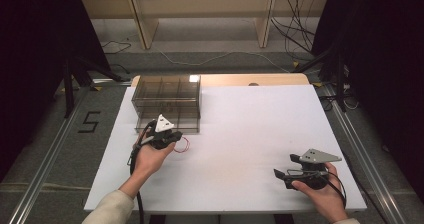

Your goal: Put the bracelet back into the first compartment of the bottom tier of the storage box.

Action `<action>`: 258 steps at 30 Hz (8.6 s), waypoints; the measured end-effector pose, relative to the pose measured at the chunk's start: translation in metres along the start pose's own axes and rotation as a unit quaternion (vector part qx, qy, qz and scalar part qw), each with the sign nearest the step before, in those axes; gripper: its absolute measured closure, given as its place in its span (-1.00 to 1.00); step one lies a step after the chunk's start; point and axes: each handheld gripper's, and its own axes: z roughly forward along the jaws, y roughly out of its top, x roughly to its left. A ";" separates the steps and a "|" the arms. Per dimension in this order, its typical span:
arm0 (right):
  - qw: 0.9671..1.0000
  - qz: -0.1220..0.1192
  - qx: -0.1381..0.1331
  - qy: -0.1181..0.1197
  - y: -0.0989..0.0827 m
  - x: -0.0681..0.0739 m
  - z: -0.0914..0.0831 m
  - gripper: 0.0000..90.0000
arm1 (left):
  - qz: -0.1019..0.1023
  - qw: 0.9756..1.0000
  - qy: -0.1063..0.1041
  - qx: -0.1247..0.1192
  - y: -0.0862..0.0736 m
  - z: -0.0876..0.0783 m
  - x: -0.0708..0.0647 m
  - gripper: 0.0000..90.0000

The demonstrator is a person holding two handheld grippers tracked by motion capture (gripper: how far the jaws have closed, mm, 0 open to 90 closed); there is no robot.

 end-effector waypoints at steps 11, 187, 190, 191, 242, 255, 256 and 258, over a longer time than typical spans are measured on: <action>1.000 0.001 0.000 0.000 0.000 0.000 0.000 -0.63 | -0.004 1.000 0.007 -0.004 0.003 -0.002 0.006 0.94; 1.000 -0.003 0.002 0.000 0.000 0.000 0.000 -0.63 | -0.065 0.992 0.107 -0.014 0.015 -0.011 0.090 0.94; 1.000 -0.002 0.003 0.000 0.000 0.000 0.000 -0.63 | -0.067 0.992 0.108 -0.014 0.015 -0.010 0.091 0.94; 1.000 -0.001 0.003 0.000 0.000 0.000 0.000 -0.63 | -0.067 0.992 0.109 -0.013 0.015 -0.010 0.092 0.94; 1.000 -0.001 0.003 0.002 0.000 -0.001 0.001 -0.63 | -0.073 0.988 0.135 0.003 0.011 0.000 0.110 0.94; 1.000 -0.002 0.005 0.002 0.000 -0.001 0.001 -0.63 | -0.074 0.988 0.138 0.008 0.010 0.003 0.113 0.94; 1.000 -0.001 0.005 0.002 0.000 -0.001 0.001 -0.63 | -0.075 0.988 0.138 0.008 0.010 0.003 0.114 0.94; 1.000 -0.001 0.003 0.001 0.000 -0.001 0.001 -0.63 | -0.075 0.987 0.139 0.008 0.010 0.003 0.114 0.94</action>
